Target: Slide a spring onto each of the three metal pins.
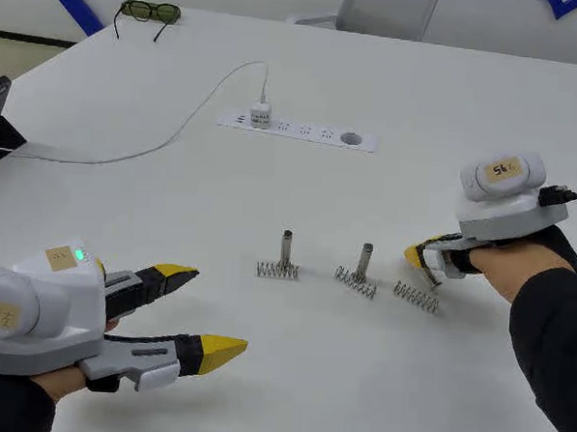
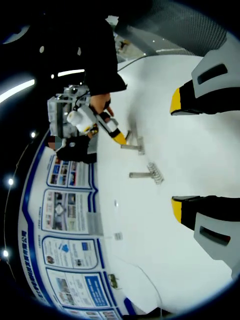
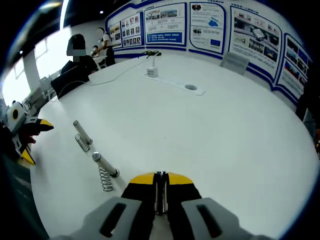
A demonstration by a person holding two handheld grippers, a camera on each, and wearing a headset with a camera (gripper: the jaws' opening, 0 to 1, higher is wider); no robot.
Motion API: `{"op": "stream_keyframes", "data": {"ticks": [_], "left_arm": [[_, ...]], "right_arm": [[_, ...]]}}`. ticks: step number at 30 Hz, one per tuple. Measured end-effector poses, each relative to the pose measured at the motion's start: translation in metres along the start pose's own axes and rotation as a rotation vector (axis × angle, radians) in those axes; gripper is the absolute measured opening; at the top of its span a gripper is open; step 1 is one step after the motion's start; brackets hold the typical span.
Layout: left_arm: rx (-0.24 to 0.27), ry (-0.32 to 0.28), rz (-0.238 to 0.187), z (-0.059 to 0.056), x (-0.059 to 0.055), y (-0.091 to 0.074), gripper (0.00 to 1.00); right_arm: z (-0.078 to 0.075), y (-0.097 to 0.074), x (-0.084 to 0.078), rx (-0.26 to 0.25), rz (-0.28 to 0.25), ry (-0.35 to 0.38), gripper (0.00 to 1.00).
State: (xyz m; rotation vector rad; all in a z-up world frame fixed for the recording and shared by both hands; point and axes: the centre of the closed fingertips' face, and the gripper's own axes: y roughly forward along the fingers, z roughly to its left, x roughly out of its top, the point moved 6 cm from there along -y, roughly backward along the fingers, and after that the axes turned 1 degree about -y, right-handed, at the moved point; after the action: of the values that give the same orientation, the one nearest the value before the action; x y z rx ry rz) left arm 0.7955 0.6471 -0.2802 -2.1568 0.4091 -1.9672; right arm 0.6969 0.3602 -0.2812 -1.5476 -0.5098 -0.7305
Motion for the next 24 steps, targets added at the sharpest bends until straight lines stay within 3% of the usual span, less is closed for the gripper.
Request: {"op": "stream_keyframes", "data": {"ticks": [9,24], "left_arm": [[-0.003,0.007,-0.003,-0.002,0.003,0.0,0.66],[-0.004,0.022,-0.004,-0.005,0.008,-0.001,0.66]], "right_arm": [[0.006,-0.013,0.005,0.004,-0.046,-0.011,0.09],[0.008,-0.033,-0.006,-0.008,-0.082,-0.001,0.09]]}}
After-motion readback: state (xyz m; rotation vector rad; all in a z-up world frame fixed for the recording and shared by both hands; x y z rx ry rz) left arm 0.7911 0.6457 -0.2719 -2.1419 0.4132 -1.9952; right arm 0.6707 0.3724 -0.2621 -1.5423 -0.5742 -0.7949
